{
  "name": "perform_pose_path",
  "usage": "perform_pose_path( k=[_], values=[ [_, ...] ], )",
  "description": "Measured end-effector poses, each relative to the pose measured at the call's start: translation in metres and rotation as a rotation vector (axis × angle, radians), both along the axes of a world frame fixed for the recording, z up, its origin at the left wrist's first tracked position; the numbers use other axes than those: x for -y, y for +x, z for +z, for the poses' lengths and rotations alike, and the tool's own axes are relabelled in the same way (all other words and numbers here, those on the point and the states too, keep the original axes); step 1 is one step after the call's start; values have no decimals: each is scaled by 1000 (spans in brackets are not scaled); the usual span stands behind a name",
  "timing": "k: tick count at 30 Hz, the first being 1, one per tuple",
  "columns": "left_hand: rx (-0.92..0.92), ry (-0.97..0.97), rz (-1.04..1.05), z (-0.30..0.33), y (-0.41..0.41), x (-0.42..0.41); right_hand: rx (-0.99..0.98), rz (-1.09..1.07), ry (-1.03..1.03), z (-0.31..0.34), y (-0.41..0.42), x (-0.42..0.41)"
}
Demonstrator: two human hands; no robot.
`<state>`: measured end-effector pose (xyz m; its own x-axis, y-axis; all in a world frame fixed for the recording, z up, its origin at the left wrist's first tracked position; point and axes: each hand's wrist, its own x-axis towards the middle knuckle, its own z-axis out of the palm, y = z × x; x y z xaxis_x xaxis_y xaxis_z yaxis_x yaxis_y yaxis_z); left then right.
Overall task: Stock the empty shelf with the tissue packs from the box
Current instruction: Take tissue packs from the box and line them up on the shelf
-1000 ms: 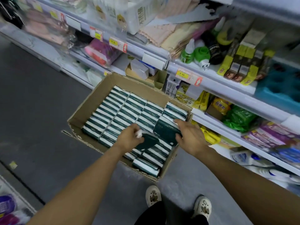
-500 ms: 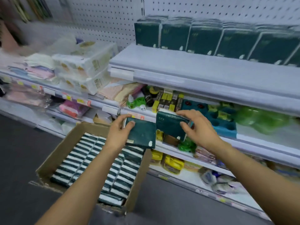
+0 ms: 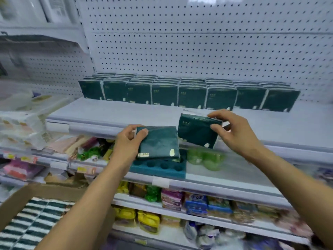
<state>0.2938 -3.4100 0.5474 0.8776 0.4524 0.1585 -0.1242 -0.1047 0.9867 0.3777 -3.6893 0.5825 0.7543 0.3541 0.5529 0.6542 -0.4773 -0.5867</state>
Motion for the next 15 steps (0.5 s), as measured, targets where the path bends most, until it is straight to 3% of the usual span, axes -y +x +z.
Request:
perform_pose_path(
  k=[7,11,15],
  values=[
    [53,14,-111,36,54,95,100,-229,-106,35,47,115],
    [50,43,-153,45,83,122,97,-390,-296,24,81,155],
    [41,74,-210,49,115,134,84,-453,-330,6,100,163]
  ],
)
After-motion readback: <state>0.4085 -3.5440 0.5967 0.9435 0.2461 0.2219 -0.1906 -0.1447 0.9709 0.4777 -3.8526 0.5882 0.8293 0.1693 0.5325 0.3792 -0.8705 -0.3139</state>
